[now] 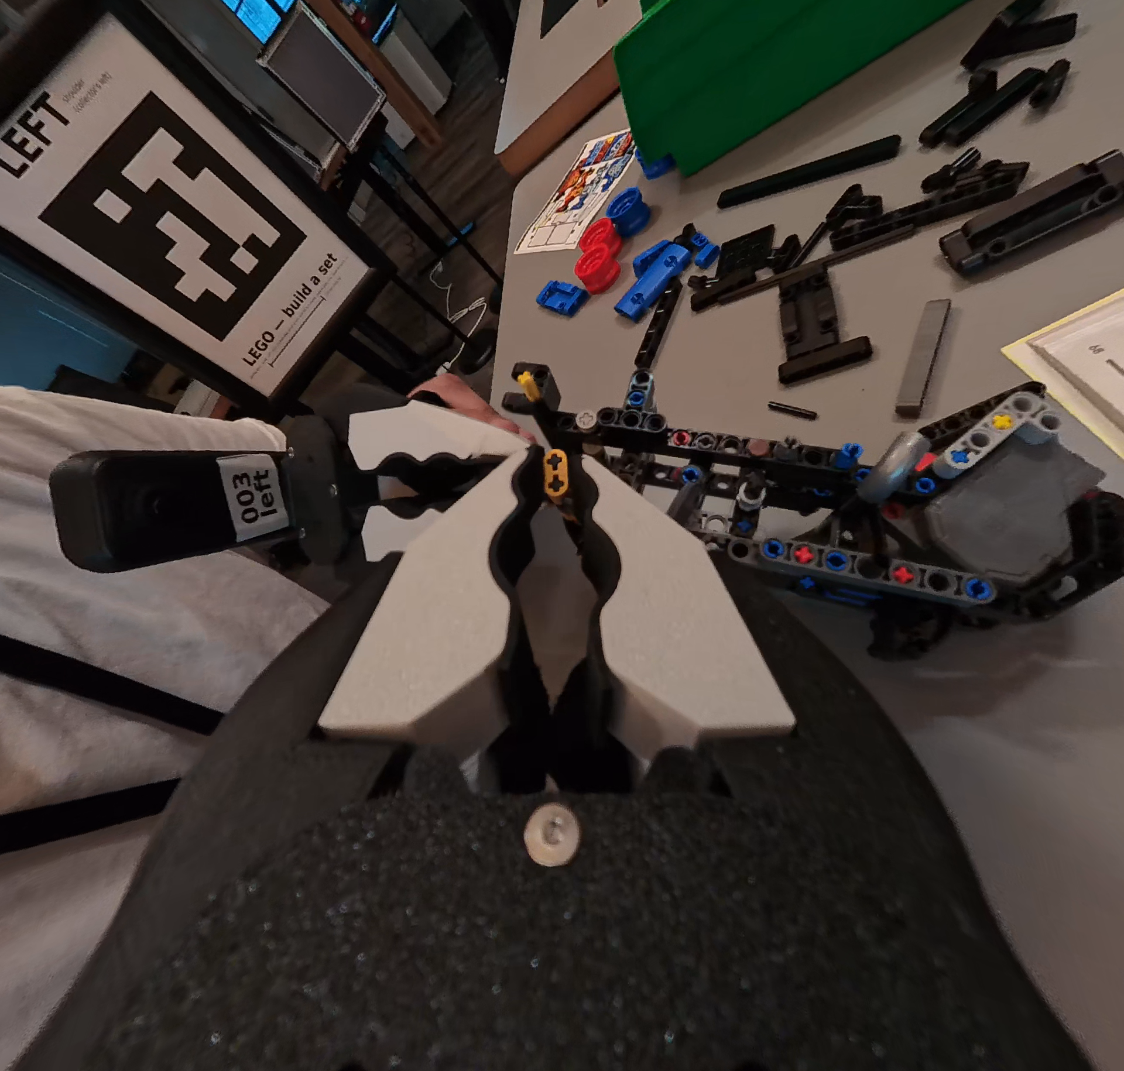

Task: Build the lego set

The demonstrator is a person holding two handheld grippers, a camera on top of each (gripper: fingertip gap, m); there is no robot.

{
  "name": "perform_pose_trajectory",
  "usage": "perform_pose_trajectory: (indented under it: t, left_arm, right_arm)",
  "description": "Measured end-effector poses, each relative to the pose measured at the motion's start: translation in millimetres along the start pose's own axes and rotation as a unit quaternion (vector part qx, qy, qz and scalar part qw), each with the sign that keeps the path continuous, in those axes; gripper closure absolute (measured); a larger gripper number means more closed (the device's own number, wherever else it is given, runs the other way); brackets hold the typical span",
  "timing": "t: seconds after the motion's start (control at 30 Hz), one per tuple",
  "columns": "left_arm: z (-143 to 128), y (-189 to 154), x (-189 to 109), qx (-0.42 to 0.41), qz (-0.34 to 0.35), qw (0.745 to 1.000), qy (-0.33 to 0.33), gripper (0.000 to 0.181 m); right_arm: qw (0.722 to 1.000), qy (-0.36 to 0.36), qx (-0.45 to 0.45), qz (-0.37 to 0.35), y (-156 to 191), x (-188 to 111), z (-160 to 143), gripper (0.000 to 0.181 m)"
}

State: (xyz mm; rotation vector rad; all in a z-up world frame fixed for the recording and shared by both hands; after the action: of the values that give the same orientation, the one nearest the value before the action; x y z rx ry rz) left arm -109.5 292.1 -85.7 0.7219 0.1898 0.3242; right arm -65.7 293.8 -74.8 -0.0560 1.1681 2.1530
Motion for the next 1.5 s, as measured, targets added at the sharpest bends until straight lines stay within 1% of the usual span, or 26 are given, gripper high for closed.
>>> perform_pose_trajectory:
  t: [0.13, 0.27, 0.33, 0.4, 0.47, 0.63, 0.77, 0.8, 0.83, 0.9, 1.13, 1.5]
  left_arm:
    - [-1, 1, 0, -0.005, -0.004, 1.0, 0.015, 0.173]
    - [-2, 3, 1, -0.011, -0.003, 1.0, 0.018, 0.173]
    - [-2, 2, 1, -0.004, -0.004, 1.0, 0.023, 0.173]
    - [-4, 1, 1, -0.001, -0.004, 1.0, 0.027, 0.174]
    - [-6, -1, 2, 0.003, -0.003, 1.0, 0.028, 0.173]
    - [-6, -3, 3, 0.014, 0.002, 1.0, 0.026, 0.174]
    - [-8, -4, 4, 0.011, -0.001, 1.0, 0.026, 0.174]
    - [-7, -4, 4, 0.014, 0.002, 1.0, 0.021, 0.174]
    - [-7, -5, 3, 0.022, 0.006, 0.999, 0.023, 0.174]
    - [-6, -5, 3, 0.032, 0.011, 0.999, 0.023, 0.174]
    - [-5, -6, 3, 0.032, 0.01, 0.999, 0.021, 0.174]
    - [-8, -5, 6, 0.021, 0.002, 1.0, 0.021, 0.173]
  right_arm:
    - [1.0, -0.002, 0.001, -0.011, 0, 1, 0, 0.173]
    - [0.999, -0.008, 0.031, 0.005, 0, 1, 1, 0.173]
    - [0.999, -0.006, 0.033, 0.009, 0, 1, 0, 0.172]
    - [0.999, 0.003, 0.028, 0.023, 3, 2, -2, 0.158]
    - [1.0, 0.015, 0.012, 0.013, 5, 3, -3, 0.152]
    - [0.997, 0.023, -0.064, -0.046, 5, 3, -5, 0.154]
    - [0.992, 0.032, -0.092, -0.075, 2, 4, -7, 0.156]
    - [0.99, 0.03, -0.094, -0.099, -3, 3, -6, 0.168]
    - [0.989, 0.029, -0.109, -0.099, -3, 3, -6, 0.169]
    - [0.989, 0.034, -0.11, -0.096, -2, 2, -6, 0.169]
    - [0.983, 0.041, -0.145, -0.108, -2, 0, -7, 0.169]
    - [0.987, 0.036, -0.125, -0.089, -7, -1, -6, 0.17]
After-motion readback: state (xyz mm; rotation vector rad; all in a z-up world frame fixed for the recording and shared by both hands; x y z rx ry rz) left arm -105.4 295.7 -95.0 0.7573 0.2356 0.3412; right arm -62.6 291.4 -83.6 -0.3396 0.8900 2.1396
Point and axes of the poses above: each gripper's, where its closed fingertips meet, x out along the fingers, z out of its top, y = z × x across the jaws, the point moved 3 cm from there along -x, back along the fingers, and after that the axes turned 11 degrees about x, right-handed, at the moved point
